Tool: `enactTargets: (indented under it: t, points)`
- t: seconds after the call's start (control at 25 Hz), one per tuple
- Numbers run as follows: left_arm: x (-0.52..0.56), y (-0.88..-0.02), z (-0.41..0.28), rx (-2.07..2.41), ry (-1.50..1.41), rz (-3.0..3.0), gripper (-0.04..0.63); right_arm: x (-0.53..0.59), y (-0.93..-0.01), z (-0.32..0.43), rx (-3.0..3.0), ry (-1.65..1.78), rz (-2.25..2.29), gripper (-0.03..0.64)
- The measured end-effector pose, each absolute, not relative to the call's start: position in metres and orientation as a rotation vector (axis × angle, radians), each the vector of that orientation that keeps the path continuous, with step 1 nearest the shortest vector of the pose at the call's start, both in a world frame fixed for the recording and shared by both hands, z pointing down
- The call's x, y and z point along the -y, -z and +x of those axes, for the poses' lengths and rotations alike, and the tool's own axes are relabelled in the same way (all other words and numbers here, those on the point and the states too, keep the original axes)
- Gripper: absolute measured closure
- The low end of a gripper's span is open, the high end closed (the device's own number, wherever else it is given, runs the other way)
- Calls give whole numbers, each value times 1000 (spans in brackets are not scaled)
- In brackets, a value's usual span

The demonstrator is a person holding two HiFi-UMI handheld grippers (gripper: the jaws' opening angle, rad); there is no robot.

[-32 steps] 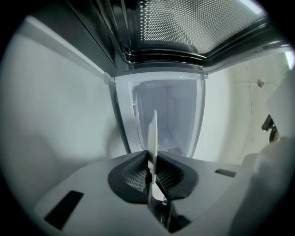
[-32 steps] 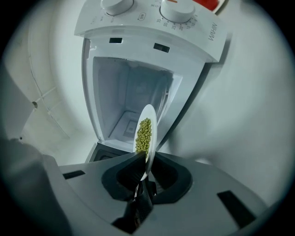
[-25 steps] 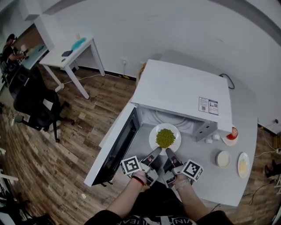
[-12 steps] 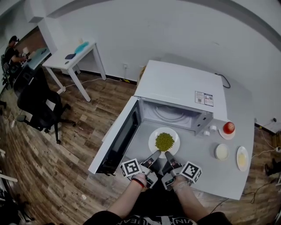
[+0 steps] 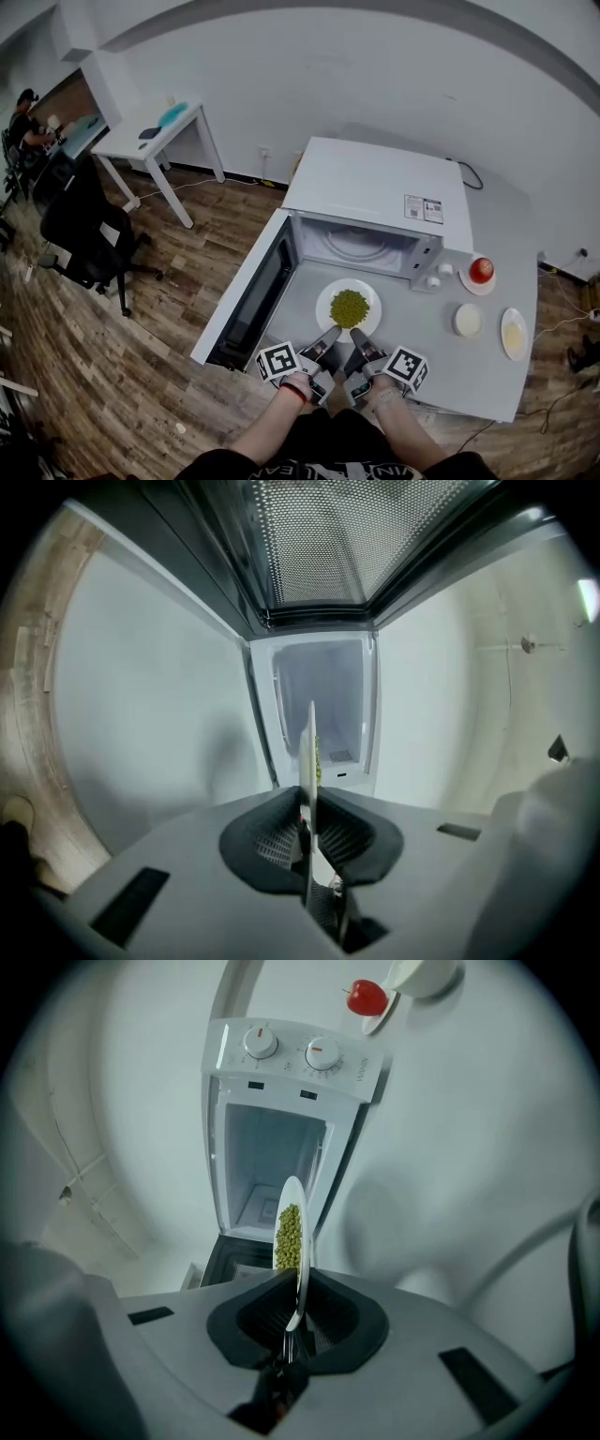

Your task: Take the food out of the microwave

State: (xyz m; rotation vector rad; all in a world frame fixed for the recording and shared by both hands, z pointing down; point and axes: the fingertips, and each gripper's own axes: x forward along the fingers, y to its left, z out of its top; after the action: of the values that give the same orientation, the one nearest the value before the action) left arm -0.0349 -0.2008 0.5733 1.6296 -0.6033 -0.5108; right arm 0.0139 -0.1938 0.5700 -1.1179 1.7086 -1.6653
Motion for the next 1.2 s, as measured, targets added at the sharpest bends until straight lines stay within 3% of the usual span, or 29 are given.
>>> enactTargets:
  t: [1.2]
  points:
    - [108, -564, -10, 631, 535, 1577, 552, 103, -562, 39, -1708, 1731, -1085, 571]
